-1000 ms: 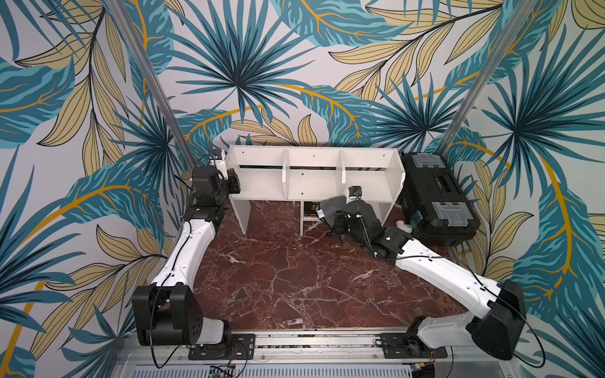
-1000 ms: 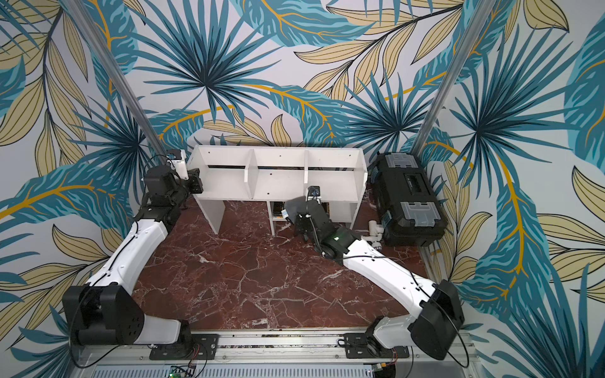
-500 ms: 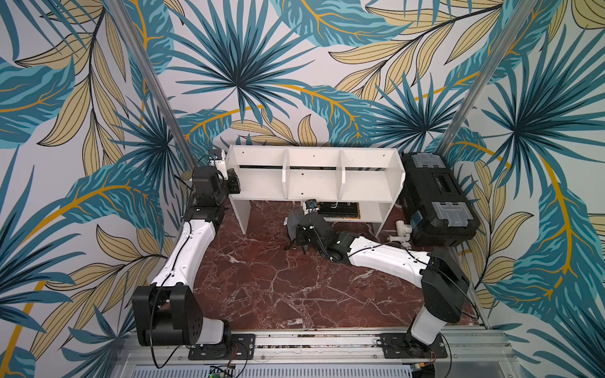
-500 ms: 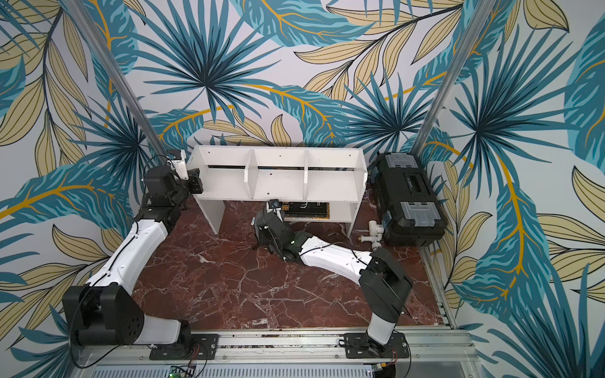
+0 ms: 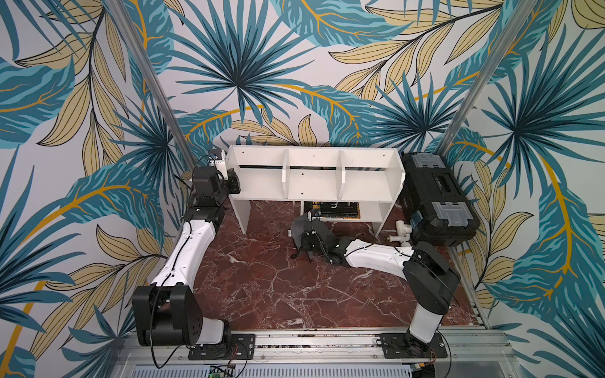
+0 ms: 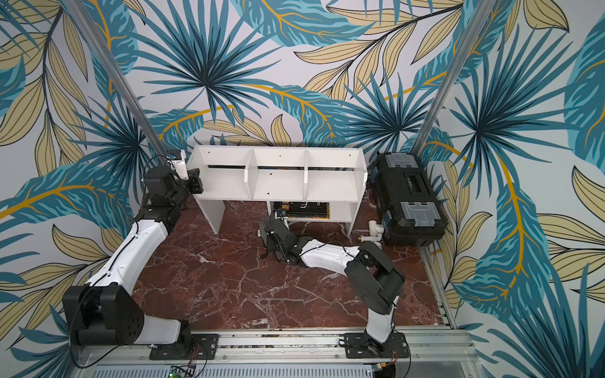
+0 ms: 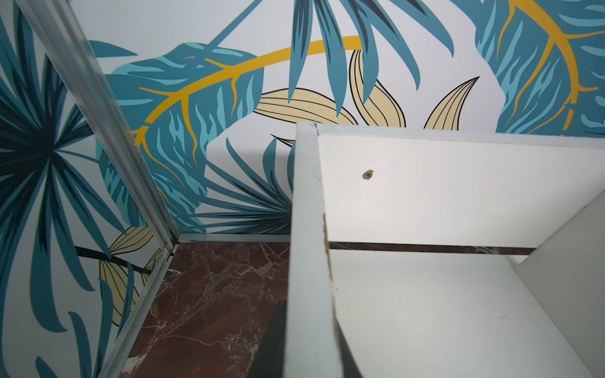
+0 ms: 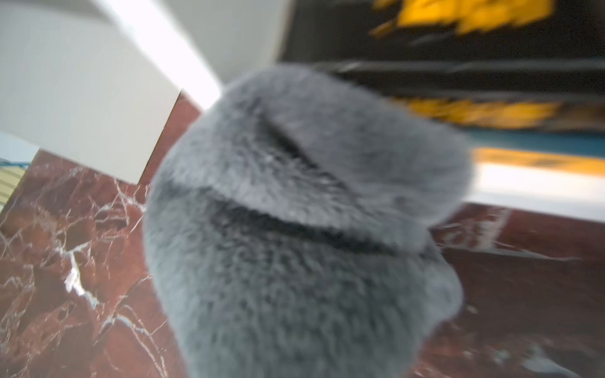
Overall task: Wipe the bookshelf clean with a cloth
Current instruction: Wipe the dust from the shelf.
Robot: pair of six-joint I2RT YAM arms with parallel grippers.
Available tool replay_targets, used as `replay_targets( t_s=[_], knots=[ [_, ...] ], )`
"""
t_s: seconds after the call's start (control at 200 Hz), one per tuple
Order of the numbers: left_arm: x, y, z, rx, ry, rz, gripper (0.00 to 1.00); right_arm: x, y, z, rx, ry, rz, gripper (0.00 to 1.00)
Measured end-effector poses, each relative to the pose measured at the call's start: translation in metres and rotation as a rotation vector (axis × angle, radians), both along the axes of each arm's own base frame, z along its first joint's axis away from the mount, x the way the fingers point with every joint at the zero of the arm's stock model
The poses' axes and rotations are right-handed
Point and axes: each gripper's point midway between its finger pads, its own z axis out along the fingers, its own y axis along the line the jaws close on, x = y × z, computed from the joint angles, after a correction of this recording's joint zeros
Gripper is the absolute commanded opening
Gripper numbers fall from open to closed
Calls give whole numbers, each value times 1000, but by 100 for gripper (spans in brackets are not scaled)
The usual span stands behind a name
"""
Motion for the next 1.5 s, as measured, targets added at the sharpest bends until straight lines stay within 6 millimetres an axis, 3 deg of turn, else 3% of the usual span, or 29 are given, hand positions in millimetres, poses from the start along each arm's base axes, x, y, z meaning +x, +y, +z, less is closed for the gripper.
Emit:
replay_targets(
  t_s=[0.06, 0.16, 0.341, 0.401, 0.466, 0.626, 0.756, 0.856, 1.037, 1.162, 1.322, 1.502],
  knots=[
    [0, 0, 0, 0, 0, 0, 0, 0, -24, 4, 7, -4, -45, 0],
    [0, 0, 0, 0, 0, 0, 0, -1, -82, 8, 14, -10, -160, 0],
    [0, 0, 0, 0, -1, 0, 0, -19, -212, 9, 4, -25, -429, 0],
    [0, 0, 0, 0, -2, 0, 0, -25, -237, 14, -10, -27, -480, 0],
    [0, 0, 0, 0, -2, 0, 0, -26, -245, 20, -19, -34, -485, 0],
    [0, 0, 0, 0, -2, 0, 0, -24, -227, 15, -20, -2, -403, 0],
    [0, 0, 0, 0, -2, 0, 0, -21, -190, 6, 6, 6, -317, 0],
    [-1, 0, 0, 0, -2, 0, 0, -13, -142, 6, 21, 8, -228, 0],
    [-1, 0, 0, 0, -3, 0, 0, 8, -33, 22, 64, -29, -51, 0],
    [-1, 0, 0, 0, -4, 0, 0, 11, 18, 32, 80, -49, 27, 0],
    [-1, 0, 0, 0, -6, 0, 0, 12, 33, 65, 82, -98, 52, 0],
    [-1, 0, 0, 0, -6, 0, 0, 15, 22, 139, 86, -203, 32, 0]
  ],
)
